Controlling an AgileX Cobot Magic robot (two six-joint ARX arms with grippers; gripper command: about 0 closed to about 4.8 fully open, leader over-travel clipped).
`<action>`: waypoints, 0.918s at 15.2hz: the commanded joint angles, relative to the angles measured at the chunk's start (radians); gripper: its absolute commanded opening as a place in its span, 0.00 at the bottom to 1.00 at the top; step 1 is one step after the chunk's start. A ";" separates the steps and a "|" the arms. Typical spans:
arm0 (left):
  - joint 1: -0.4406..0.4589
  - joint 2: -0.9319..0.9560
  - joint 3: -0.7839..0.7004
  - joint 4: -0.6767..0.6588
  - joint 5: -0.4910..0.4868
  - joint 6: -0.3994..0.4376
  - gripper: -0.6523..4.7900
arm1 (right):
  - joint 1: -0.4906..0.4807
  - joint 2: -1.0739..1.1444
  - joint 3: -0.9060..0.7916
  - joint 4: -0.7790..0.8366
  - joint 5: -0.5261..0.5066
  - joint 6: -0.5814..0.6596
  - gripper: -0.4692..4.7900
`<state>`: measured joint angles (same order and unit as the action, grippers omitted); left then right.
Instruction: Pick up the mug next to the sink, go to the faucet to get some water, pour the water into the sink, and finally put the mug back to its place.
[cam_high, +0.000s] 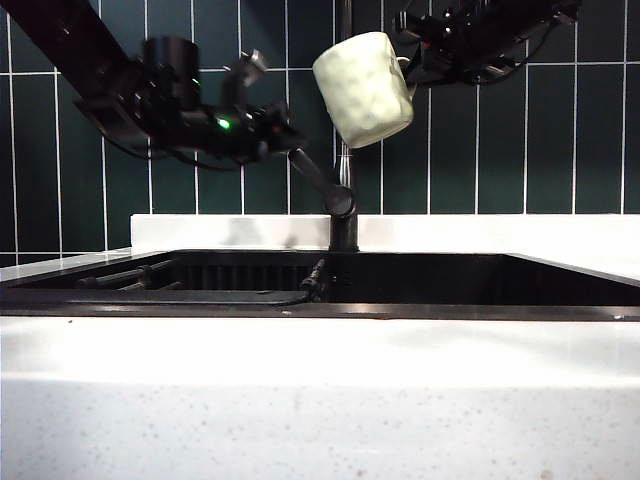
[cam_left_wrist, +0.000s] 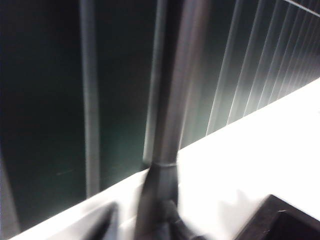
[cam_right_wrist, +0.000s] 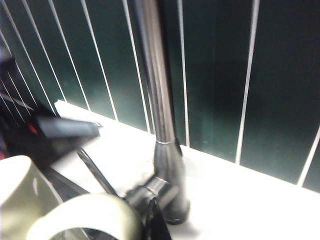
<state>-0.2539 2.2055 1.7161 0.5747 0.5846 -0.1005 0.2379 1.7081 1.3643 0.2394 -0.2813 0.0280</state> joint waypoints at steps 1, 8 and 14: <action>0.014 -0.122 0.002 -0.185 0.018 -0.015 0.11 | -0.019 -0.042 0.013 -0.051 0.072 -0.240 0.09; 0.016 -0.624 -0.372 -0.394 -0.099 0.116 0.11 | -0.012 -0.055 0.013 -0.216 0.185 -0.822 0.09; 0.016 -1.138 -0.989 -0.395 -0.205 0.053 0.11 | -0.012 -0.059 0.013 -0.244 0.286 -1.078 0.09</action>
<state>-0.2379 1.1122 0.7750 0.1612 0.4061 -0.0399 0.2226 1.6707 1.3643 -0.0628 0.0109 -1.0473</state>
